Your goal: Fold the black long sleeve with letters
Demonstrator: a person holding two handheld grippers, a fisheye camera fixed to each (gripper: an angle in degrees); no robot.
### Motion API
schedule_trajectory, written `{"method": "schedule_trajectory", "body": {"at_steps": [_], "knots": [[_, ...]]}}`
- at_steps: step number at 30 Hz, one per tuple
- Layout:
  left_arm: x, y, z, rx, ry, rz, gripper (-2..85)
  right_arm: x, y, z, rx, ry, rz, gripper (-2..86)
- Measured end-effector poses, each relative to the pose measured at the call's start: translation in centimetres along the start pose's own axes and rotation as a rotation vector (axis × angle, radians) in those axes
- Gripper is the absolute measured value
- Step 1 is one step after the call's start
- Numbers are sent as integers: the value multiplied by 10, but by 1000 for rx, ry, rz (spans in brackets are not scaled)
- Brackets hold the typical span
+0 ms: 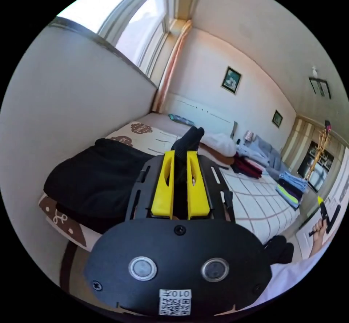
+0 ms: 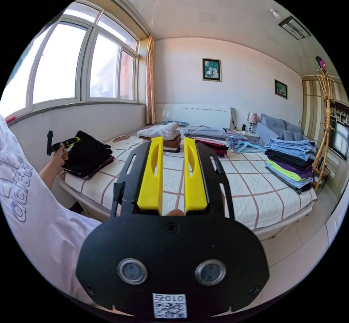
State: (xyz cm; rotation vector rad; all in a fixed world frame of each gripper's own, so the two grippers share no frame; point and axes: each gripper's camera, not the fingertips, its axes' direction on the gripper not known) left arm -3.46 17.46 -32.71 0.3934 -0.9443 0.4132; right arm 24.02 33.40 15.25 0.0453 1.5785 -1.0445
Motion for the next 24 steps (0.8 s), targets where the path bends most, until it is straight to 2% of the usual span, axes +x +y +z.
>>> {"method": "schedule_trajectory", "body": {"at_steps": [3,5,8,10,11,13,16,18,20,24], "knots": [[51,-42,23,-19,-51,136,75,13,8,4,3,3,41,95],[89,-59,35,20,2,207,75,22,11,5,2,16,59,95],[155,-68,41,168,264,312,76,31,10,4,-8,40,67,95],[221,-55,48,220,512,438,79,37,9,3,-11,57,73,94],[239,-49,53,194,558,465,81,40,9,2,-12,68,76,93],[312,-11,93,-82,625,597,89,45,9,4,-25,77,81,91],[348,58,134,-325,714,682,101,53,7,4,-44,90,83,90],[339,82,147,-376,744,651,105,58,7,5,-65,107,67,90],[322,90,163,-404,668,620,110,70,9,10,-91,124,77,89],[270,73,221,-458,514,424,126,93,13,21,-82,66,152,88]]}}
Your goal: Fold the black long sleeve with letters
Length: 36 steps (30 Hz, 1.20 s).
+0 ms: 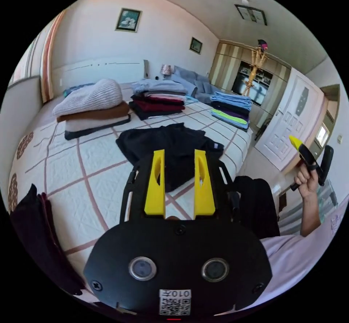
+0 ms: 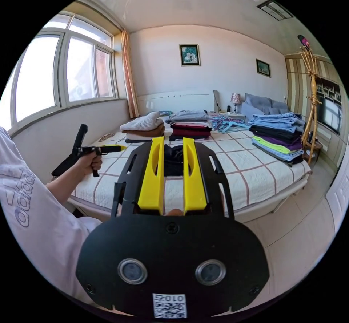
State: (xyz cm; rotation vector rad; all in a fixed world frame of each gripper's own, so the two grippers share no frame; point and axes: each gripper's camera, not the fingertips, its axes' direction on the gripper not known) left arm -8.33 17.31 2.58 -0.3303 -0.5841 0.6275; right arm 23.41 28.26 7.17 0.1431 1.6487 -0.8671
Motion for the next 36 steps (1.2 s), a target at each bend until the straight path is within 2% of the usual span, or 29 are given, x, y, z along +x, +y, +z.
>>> {"method": "schedule_trajectory", "body": {"at_steps": [3,6,12,18,20,23,25,26,29,31,34,36], "knots": [[-45,-11,21,-19,13,-124,135,6,-5,8,4,-38,17,88],[-74,-23,49,-18,32,-221,139,4,-11,13,-25,9,-33,88],[-100,-47,117,-55,-142,-329,131,22,-26,14,-32,40,-26,87],[-85,-61,185,-195,-199,-277,86,45,-43,16,-51,64,-9,86],[-79,-61,187,-178,-221,-268,66,53,-51,16,-48,67,-12,85],[-74,-68,168,-50,-39,-268,39,66,-60,20,-51,57,-4,83],[-51,-81,131,109,144,-149,26,77,-67,27,-60,25,14,83],[-41,-84,121,131,184,-96,24,84,-72,32,-68,-6,27,83],[24,-79,64,229,416,244,16,97,-85,45,-66,-97,59,95],[71,-42,30,278,574,485,13,106,-91,57,-81,-202,91,110],[98,16,31,165,690,600,16,130,-95,93,-162,-469,202,133],[99,48,47,49,694,574,19,146,-91,123,-251,-615,285,140]]}}
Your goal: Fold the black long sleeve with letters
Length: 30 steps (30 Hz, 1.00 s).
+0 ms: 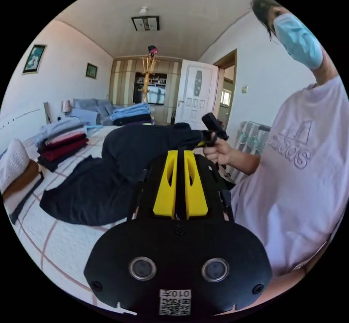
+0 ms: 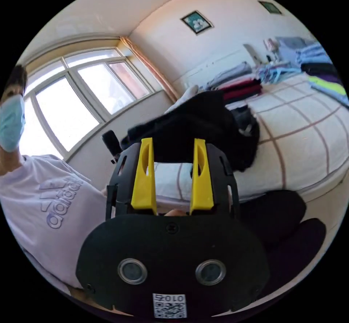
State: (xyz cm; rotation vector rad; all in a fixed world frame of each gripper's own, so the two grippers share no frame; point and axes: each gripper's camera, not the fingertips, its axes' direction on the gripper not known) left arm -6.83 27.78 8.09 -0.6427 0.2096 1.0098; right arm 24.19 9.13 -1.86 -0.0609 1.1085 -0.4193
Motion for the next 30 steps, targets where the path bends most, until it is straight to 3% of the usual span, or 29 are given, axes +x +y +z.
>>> {"method": "schedule_trajectory", "body": {"at_steps": [3,7,11,17,20,24,30], "knots": [[-4,44,17,-146,38,-178,29,36,-9,32,-185,-73,107,135],[5,58,34,-399,63,-149,60,46,-26,63,-363,-15,102,67],[-13,36,9,-333,66,-195,104,36,-46,73,-440,135,39,39],[-59,-18,-2,-96,-246,-396,128,32,-58,87,-486,149,-1,35],[-69,-36,46,-141,-206,-399,120,29,-61,90,-487,154,-4,35],[-69,-33,112,-291,-352,-370,85,27,-60,86,-478,161,-7,35],[-88,-25,81,-175,-258,-397,11,25,-51,75,-469,152,2,35]]}}
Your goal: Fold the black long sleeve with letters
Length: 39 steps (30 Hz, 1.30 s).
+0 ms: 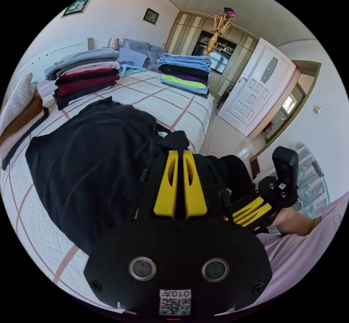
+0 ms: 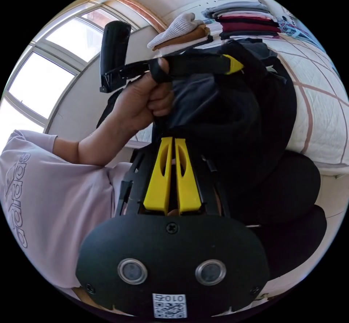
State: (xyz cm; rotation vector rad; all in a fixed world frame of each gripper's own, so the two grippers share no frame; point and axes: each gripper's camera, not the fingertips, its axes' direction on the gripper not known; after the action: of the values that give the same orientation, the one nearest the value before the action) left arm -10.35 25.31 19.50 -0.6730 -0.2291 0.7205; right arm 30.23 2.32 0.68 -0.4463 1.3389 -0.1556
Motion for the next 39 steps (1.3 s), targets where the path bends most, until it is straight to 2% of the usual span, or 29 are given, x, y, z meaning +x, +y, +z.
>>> {"method": "schedule_trajectory", "body": {"at_steps": [2,5,7,10,12,16,17,22,24,26,30,32,34,36,37,39], "knots": [[-22,6,-39,115,73,-41,6,-1,2,-2,7,-12,-6,36],[-73,36,-138,429,107,-162,2,-7,4,-7,14,-11,-38,37],[-110,84,-229,694,-49,-295,0,-11,6,-10,20,3,-57,37],[-139,147,-303,805,-177,-445,0,-14,10,-12,44,-5,-72,37],[-144,171,-322,755,-187,-485,0,-16,11,-13,74,-28,-78,38],[-129,202,-313,547,-212,-526,-1,-35,3,-4,65,-34,-122,40],[-127,205,-309,541,-192,-527,-1,-46,-1,0,52,-37,-153,35],[-109,200,-269,524,138,-410,-1,-106,-16,13,36,36,-330,36],[-93,184,-259,469,175,-331,0,-133,-17,15,91,75,-407,56],[-75,170,-254,465,205,-267,0,-166,-13,26,170,154,-475,116],[-42,145,-256,551,326,-180,2,-204,0,74,158,236,-547,168],[-25,133,-255,538,332,-139,3,-223,10,102,168,256,-558,181],[-2,117,-248,487,347,-79,8,-230,14,110,211,280,-532,175],[17,108,-243,457,370,-29,14,-226,14,109,257,338,-457,132],[30,103,-240,438,362,13,19,-218,14,103,265,364,-408,79],[45,98,-242,426,317,88,33,-202,18,90,270,329,-357,45]]}}
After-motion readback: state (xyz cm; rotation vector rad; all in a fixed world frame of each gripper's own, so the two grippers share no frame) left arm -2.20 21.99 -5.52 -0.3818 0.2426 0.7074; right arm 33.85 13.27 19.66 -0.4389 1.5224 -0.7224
